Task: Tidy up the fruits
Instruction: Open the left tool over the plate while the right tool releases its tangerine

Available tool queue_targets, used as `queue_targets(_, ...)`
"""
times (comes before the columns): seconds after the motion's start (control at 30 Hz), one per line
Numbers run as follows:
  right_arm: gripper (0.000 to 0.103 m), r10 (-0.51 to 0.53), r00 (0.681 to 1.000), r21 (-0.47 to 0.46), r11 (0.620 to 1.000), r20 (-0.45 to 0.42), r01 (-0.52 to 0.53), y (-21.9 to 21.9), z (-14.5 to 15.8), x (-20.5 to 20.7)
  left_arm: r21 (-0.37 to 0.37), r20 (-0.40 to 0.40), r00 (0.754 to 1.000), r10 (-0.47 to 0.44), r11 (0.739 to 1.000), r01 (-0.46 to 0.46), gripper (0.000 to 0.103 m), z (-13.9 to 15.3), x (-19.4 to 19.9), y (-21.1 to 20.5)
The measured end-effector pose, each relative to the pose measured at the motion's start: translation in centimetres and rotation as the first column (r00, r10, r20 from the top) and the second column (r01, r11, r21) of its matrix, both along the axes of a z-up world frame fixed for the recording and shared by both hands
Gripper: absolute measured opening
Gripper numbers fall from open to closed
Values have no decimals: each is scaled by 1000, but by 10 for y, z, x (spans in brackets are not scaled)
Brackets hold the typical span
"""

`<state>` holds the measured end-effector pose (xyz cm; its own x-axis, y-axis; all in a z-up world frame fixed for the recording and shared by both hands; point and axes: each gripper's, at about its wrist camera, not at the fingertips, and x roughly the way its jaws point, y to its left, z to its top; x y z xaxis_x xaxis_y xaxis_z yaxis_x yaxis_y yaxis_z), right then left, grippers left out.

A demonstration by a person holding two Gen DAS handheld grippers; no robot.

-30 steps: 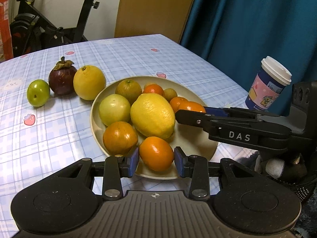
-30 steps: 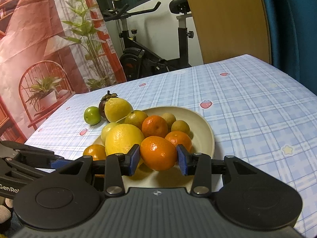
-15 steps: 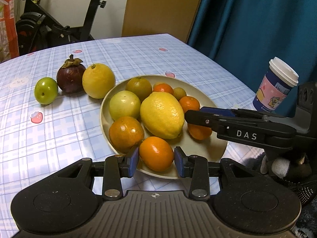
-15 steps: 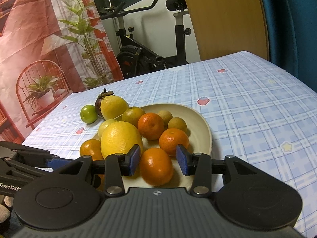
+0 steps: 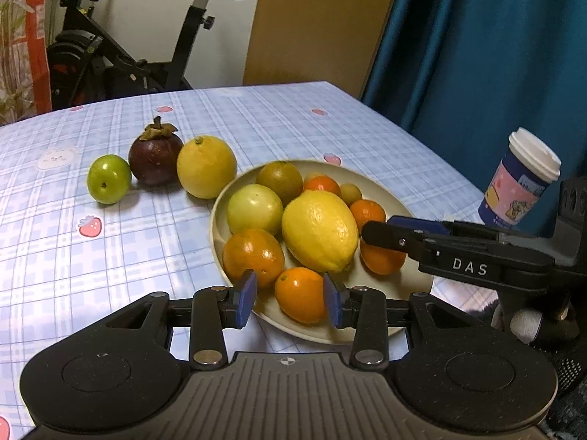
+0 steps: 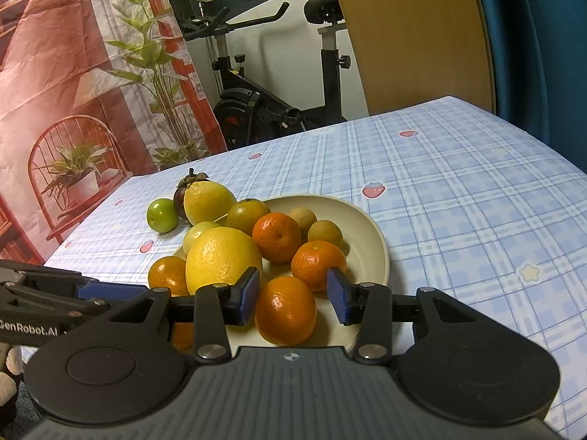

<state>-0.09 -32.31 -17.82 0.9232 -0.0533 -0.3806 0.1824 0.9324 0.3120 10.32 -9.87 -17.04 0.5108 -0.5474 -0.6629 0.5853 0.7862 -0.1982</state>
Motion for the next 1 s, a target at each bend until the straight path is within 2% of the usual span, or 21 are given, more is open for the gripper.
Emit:
queue_targets(0.2,44,-8,1000,-10,1000,24,8,1,2,-4,-54,48,998,36,998,-33,43,11,-3,10)
queue_targets(0.3,44,-10,999,-16,1000,38,10,2,2,-7,-98,65,995,74,993,-67,47,17,-2,18)
queue_targets(0.53,45,-4,998,-44,999,70,7,8,8,-9,-88,84,980,179,981,-172,47,24,7,34)
queue_targets(0.63,45,-4,997,-48,999,75,7,9,10,-9,-105,87,971,221,972,-211,47,29,15,45)
queue_targets(0.8,45,16,997,-79,997,75,-10,10,20,0,-95,180,959,219,974,-205,47,42,25,51)
queue_targets(0.93,52,60,996,-126,991,69,-51,18,36,16,-92,173,960,222,974,-209,47,47,41,54)
queue_targets(1.0,53,90,994,-152,985,59,-80,23,42,26,-88,134,966,220,974,-210,47,47,52,56)
